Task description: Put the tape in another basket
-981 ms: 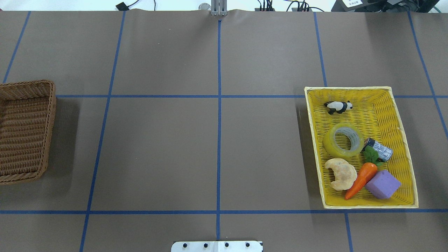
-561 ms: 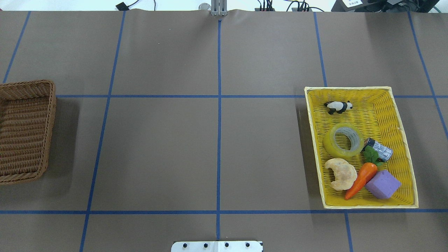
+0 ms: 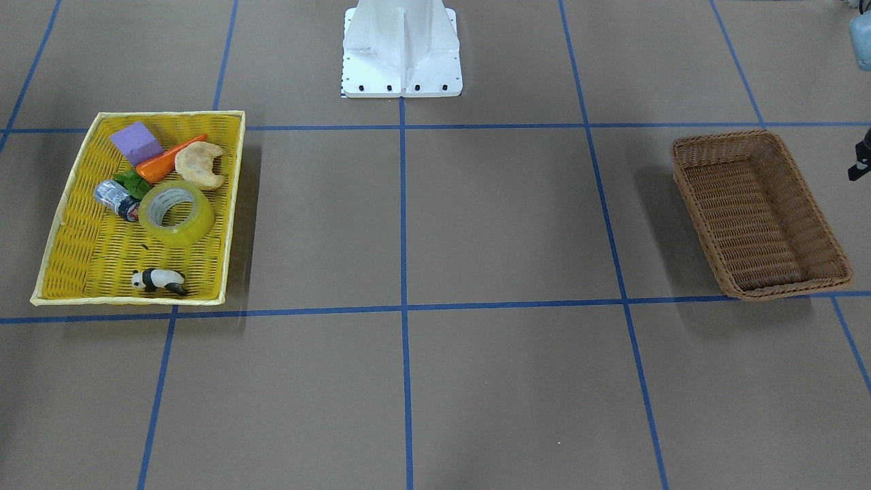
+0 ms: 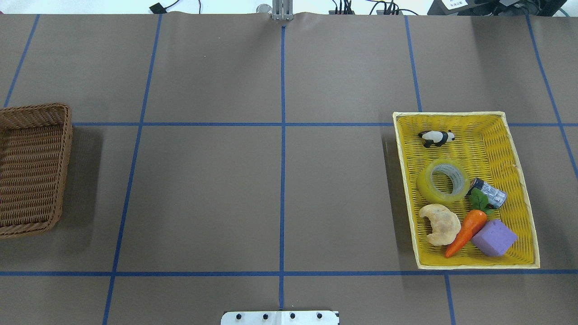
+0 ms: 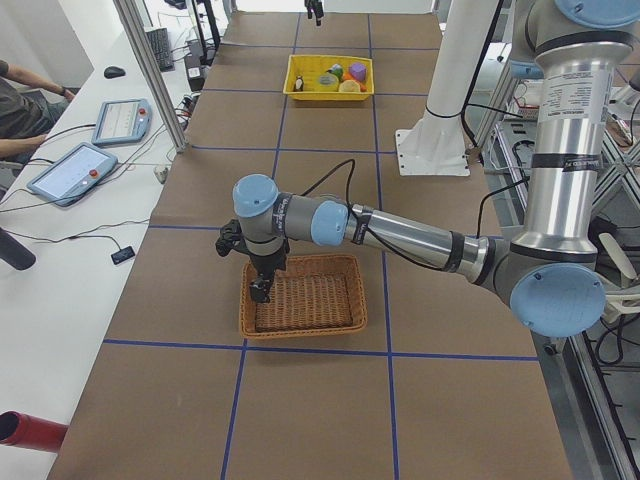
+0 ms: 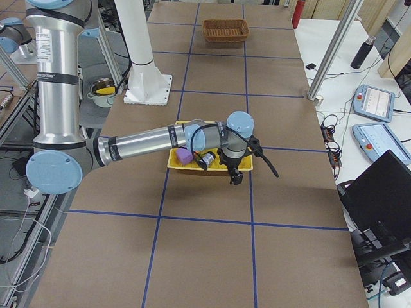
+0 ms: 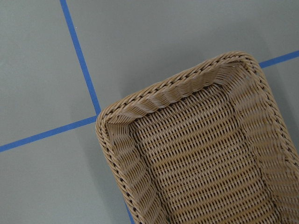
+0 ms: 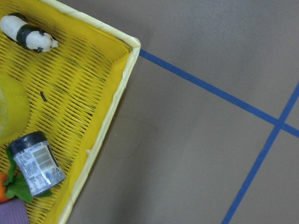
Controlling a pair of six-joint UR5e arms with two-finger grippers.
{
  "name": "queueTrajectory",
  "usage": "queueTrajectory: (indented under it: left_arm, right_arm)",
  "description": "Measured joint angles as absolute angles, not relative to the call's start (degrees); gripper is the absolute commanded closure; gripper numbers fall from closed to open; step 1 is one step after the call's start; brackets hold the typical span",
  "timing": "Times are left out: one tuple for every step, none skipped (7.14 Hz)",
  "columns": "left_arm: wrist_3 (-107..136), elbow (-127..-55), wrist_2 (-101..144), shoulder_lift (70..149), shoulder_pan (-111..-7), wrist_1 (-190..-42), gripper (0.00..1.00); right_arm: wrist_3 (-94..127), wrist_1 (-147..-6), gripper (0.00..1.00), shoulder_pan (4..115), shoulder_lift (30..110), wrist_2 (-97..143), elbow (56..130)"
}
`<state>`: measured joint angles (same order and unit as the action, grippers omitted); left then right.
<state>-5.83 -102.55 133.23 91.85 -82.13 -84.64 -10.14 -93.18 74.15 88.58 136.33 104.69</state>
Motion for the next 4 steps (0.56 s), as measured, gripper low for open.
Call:
queueTrajectory:
  left_arm:
    - [-5.8,-102.5,133.2,91.8,-82.1,-84.6,0.02]
    - [-5.8,-102.4,133.2,91.8,-82.1,-84.6,0.02]
    - [-5.8,-102.2,133.2,91.8,-82.1,-84.6,0.02]
    - [-5.9,-102.0,133.2,91.8,-82.1,-84.6,0.02]
  right_arm:
    - [-7.4,-91.0,0.0,69.5,86.5,137.0,104.8]
    - [-3.9,-86.8,0.0,64.7,85.4,136.9,104.8]
    - [1.0,-81.7,0.0,60.2,85.0,134.9,104.8]
    - [4.8,-78.2,0.0,56.7,84.9,132.3,104.6]
